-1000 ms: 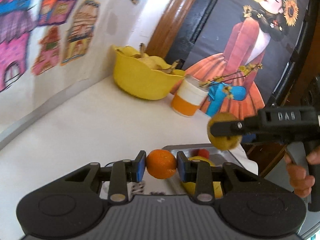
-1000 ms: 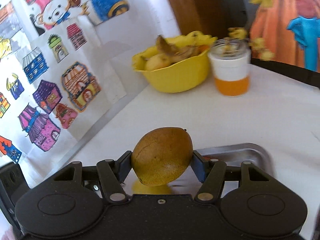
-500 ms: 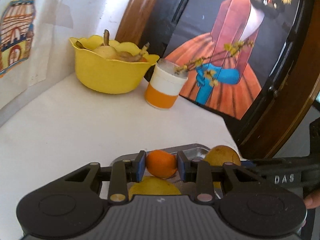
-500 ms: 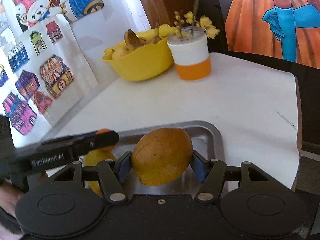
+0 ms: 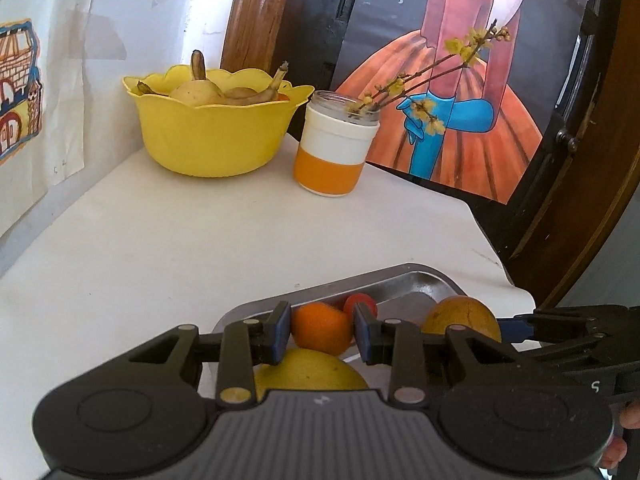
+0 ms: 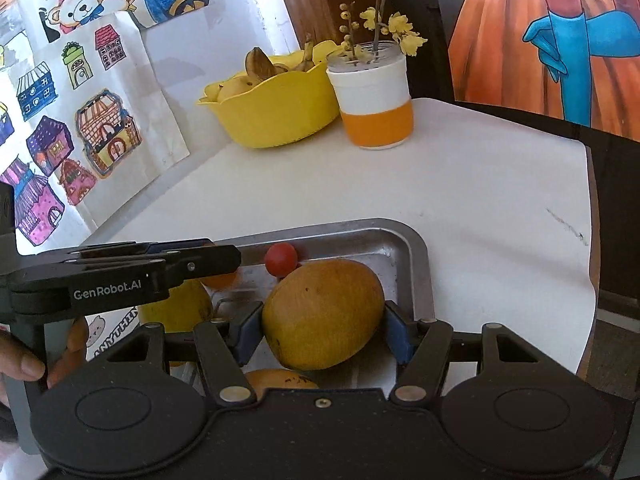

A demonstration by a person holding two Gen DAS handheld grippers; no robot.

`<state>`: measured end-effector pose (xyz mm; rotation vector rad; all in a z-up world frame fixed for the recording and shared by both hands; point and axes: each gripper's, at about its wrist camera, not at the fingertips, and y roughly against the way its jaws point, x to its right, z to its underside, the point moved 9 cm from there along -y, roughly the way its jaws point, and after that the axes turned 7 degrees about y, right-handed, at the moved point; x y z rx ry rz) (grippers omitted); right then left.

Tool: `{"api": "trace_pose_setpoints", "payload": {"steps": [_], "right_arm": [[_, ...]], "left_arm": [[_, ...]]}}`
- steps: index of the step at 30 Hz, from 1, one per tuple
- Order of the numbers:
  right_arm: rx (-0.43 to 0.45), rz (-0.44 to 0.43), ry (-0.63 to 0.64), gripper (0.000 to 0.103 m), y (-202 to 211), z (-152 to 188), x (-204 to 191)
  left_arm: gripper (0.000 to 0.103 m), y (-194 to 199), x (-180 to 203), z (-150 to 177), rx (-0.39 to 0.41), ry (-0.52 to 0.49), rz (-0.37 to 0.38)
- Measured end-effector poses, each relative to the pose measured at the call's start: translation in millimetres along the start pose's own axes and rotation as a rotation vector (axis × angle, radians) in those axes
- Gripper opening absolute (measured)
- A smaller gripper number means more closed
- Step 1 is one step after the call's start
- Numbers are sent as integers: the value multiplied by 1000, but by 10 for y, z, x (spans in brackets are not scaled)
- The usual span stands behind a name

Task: Organize fruits
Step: 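Open both tools to release the brown fruit and mandarin on the tray, then withdraw both open tools back from the tray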

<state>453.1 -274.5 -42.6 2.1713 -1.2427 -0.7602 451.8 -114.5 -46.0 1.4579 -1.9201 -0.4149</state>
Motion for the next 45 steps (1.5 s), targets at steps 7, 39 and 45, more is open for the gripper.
{"api": "trace_pose_setpoints", "payload": {"steps": [7, 39, 45], "right_arm": [[9, 7, 5, 66, 10, 5, 0], [258, 164, 98, 102, 813, 95, -410], [285, 190, 105, 102, 1032, 216, -587]], "left_arm": [[41, -8, 5, -1, 0, -10, -12], [102, 1012, -44, 36, 225, 47, -64], [102, 1344, -78, 149, 239, 51, -82]]}}
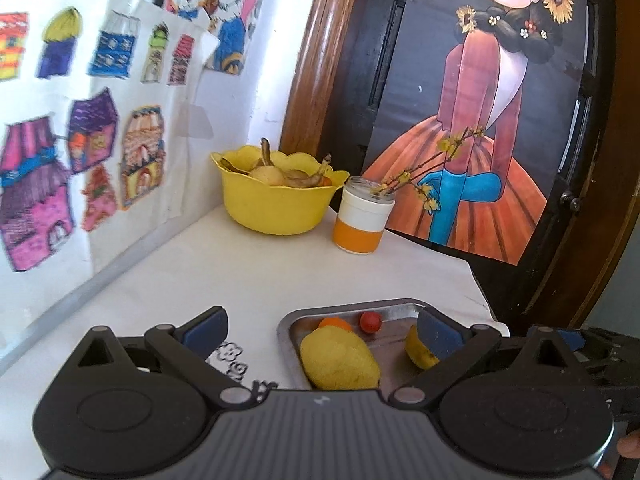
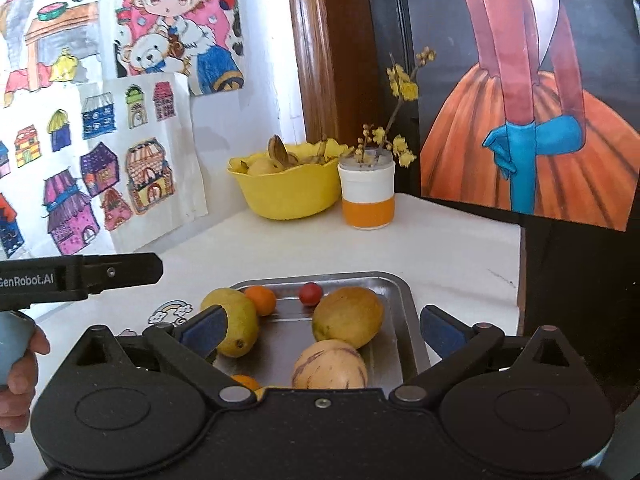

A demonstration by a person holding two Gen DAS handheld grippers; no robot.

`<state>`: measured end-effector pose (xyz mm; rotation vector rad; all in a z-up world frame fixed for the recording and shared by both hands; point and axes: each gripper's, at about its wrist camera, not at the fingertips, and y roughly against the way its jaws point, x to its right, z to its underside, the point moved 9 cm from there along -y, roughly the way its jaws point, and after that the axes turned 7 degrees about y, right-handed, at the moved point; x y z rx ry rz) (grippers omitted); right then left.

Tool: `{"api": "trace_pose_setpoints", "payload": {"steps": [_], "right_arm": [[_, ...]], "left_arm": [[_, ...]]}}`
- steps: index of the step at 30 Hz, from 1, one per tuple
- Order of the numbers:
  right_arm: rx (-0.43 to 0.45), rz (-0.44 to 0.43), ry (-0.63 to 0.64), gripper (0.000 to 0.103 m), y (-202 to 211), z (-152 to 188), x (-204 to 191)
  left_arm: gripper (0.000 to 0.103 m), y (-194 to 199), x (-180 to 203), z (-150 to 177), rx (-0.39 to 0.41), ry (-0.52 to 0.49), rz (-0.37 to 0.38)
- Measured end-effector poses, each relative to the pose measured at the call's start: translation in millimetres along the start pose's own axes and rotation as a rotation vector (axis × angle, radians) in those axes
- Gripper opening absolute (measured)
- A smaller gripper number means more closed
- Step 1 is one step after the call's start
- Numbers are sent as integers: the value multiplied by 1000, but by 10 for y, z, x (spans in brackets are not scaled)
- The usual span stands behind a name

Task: Organize fruits
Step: 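Withdraw both open tools back from the tray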

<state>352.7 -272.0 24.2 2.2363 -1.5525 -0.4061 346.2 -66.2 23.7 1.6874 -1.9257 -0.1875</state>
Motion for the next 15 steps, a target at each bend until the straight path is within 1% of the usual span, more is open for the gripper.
{"api": "trace_pose_setpoints", "payload": {"steps": [6, 11, 15], "right_arm": [[34, 5, 21, 102, 304, 18, -194], [67, 31, 83, 102, 545, 48, -389], [85, 28, 87, 102, 717, 105, -509]], "left_arm": [[102, 330, -42, 73, 24, -18, -16], [102, 571, -78, 148, 40, -4, -16], [102, 723, -129, 217, 50, 1, -22]]}}
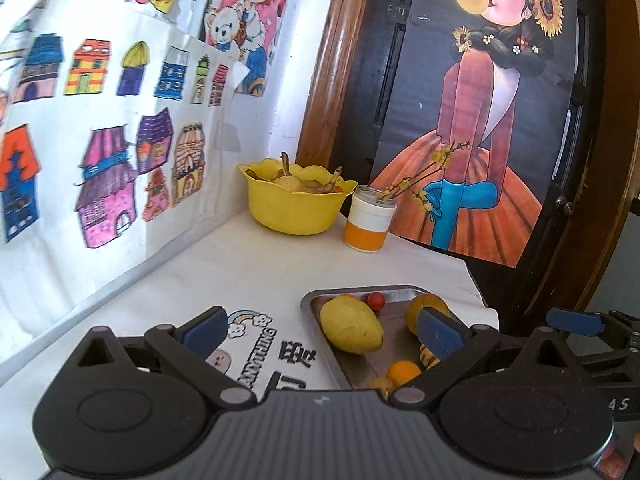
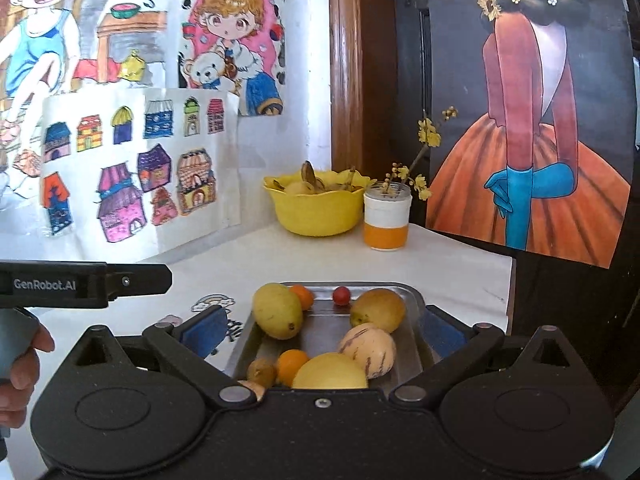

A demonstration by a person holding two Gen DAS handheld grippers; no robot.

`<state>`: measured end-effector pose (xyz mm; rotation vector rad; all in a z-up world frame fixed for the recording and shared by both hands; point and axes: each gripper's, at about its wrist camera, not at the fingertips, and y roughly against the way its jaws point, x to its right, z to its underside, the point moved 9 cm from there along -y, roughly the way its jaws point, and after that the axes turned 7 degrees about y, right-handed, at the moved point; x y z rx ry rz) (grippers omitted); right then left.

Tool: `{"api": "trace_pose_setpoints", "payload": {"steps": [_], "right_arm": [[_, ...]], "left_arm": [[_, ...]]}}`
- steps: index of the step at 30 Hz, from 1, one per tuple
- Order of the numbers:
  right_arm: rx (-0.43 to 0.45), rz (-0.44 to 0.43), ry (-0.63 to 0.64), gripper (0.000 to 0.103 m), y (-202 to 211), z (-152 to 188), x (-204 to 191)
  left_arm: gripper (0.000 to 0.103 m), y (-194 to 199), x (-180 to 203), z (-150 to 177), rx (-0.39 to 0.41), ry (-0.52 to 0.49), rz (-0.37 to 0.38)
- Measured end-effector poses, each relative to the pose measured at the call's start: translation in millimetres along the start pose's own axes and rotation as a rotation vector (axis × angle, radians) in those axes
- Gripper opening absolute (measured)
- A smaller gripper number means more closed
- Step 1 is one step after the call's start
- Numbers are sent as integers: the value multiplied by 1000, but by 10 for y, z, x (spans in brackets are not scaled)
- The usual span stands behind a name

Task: Organize fruits
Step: 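Withdraw both open tools back from the tray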

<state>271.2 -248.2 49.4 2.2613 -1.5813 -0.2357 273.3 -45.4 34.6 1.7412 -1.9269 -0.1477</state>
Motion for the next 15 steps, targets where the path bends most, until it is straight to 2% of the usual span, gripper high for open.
{"api": "trace_pose_setpoints", "payload": {"steps": [10, 15], "right_arm": [[-10, 29, -72, 102, 361, 234, -151], [11, 53, -65, 102, 521, 297, -221]], "left_arm": [[103, 380, -194, 224, 26, -1, -37], [103, 507, -269, 342, 29, 5, -53]]}}
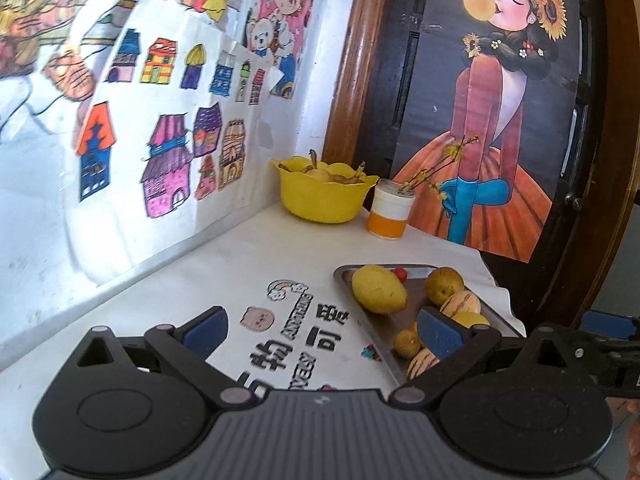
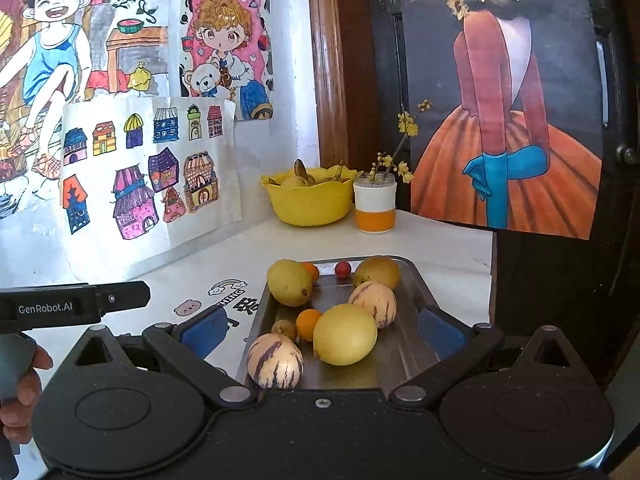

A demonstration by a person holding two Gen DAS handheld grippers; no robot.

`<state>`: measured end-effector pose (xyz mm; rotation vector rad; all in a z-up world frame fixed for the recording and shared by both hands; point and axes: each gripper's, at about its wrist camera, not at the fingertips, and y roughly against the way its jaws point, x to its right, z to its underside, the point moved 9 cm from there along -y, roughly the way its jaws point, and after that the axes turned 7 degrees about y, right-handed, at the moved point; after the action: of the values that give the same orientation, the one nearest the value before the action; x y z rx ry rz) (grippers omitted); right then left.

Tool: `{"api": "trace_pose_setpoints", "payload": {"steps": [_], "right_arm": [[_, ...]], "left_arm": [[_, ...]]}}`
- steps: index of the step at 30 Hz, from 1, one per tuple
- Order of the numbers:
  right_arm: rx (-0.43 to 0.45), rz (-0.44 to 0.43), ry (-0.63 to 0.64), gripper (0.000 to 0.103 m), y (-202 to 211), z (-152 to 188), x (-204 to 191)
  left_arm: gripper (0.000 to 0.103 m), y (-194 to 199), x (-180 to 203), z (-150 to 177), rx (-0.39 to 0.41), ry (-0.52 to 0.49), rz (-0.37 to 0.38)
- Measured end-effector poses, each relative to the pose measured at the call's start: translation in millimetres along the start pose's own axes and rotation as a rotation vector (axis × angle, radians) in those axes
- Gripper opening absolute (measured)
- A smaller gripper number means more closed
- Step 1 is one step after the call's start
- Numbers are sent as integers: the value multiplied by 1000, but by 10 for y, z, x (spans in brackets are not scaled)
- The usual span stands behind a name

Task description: Organize fruits

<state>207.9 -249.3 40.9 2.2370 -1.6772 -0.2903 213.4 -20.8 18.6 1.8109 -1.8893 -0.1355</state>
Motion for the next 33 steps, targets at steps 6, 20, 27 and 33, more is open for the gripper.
{"api": "trace_pose_setpoints", "payload": {"steps": [6, 20, 27, 33], "right_arm": [[14, 18, -1, 102, 145, 93, -70], [37, 60, 14, 102, 402, 361, -341], [60, 72, 22, 102, 493, 552, -535], [74, 86, 38, 102, 541, 697, -637]], "left_arm": [[103, 125, -53, 117, 5, 1, -18], [103, 423, -289, 434, -5, 17, -75], [103, 571, -414, 561, 6, 30, -73], [103, 685, -521, 675, 23, 39, -83]]}}
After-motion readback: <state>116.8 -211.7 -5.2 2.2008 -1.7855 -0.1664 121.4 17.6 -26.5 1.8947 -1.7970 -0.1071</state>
